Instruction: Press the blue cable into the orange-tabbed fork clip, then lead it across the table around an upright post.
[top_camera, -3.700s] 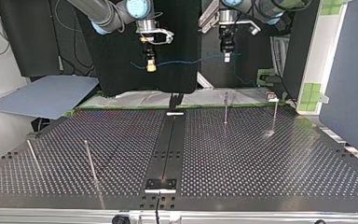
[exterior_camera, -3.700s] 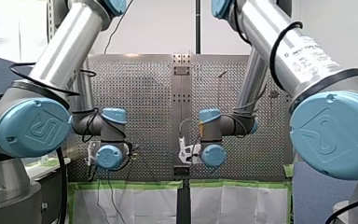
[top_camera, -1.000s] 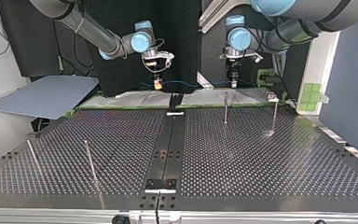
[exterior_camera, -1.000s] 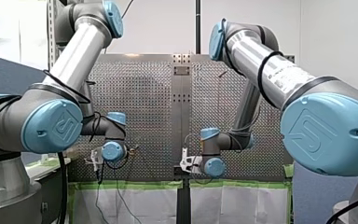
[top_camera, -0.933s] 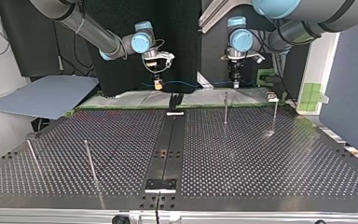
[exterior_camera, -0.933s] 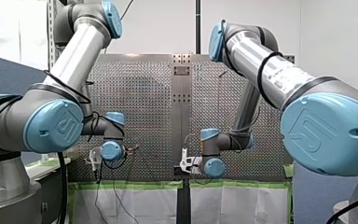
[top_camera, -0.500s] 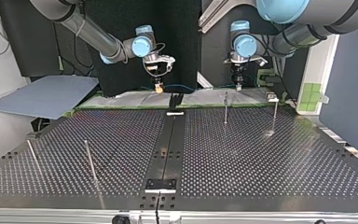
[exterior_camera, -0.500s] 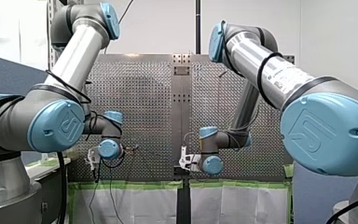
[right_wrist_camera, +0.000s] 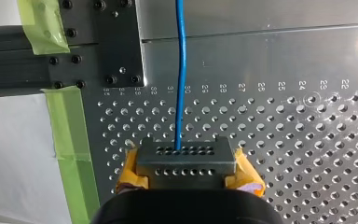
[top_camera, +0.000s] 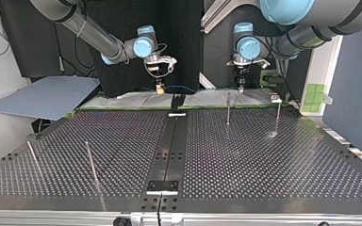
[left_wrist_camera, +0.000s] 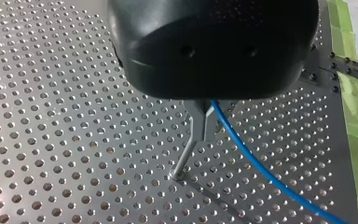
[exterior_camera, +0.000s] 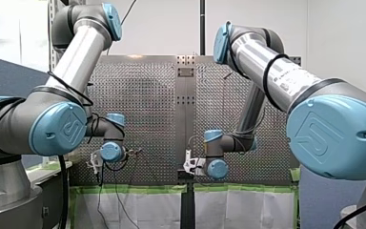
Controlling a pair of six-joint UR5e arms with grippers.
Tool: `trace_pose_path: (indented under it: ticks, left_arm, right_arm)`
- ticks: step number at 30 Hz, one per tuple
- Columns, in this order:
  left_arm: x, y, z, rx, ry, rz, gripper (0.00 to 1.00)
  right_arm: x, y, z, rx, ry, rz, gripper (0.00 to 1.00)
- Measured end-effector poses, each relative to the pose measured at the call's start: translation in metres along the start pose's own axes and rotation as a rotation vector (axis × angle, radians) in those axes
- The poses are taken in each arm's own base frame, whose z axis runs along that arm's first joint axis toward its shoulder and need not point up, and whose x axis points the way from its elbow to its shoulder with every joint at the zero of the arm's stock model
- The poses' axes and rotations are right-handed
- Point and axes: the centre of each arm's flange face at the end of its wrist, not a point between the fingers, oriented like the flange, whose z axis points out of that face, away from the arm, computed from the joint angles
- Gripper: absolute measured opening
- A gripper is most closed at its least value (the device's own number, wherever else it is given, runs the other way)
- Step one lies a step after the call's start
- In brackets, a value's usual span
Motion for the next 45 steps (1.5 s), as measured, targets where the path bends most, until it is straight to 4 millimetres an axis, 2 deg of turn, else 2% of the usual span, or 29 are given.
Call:
trace_pose_path:
  ticks: [9, 15, 18, 32, 45]
  left_arm:
    - [0.023, 0.005, 0.014, -0.013, 0.027, 0.006, 0.0]
    - [0.043, 0.011, 0.021, -0.026, 0.057, -0.013, 0.0]
    - [0.046, 0.012, 0.022, -0.028, 0.06, -0.021, 0.0]
    - [0.03, 0.007, 0.028, -0.014, 0.028, -0.03, 0.0]
    - [0.02, 0.001, 0.046, 0.035, -0.004, -0.084, 0.0]
  right_arm:
    - [-0.024, 0.004, -0.001, -0.009, -0.036, -0.006, 0.0]
    - [-0.024, 0.005, 0.005, -0.012, -0.054, -0.008, 0.0]
    - [-0.022, 0.003, 0.006, -0.011, -0.056, -0.008, 0.0]
    - [-0.016, -0.004, 0.013, -0.001, -0.046, -0.009, 0.0]
    - [-0.015, 0.0, 0.015, -0.008, -0.053, -0.01, 0.0]
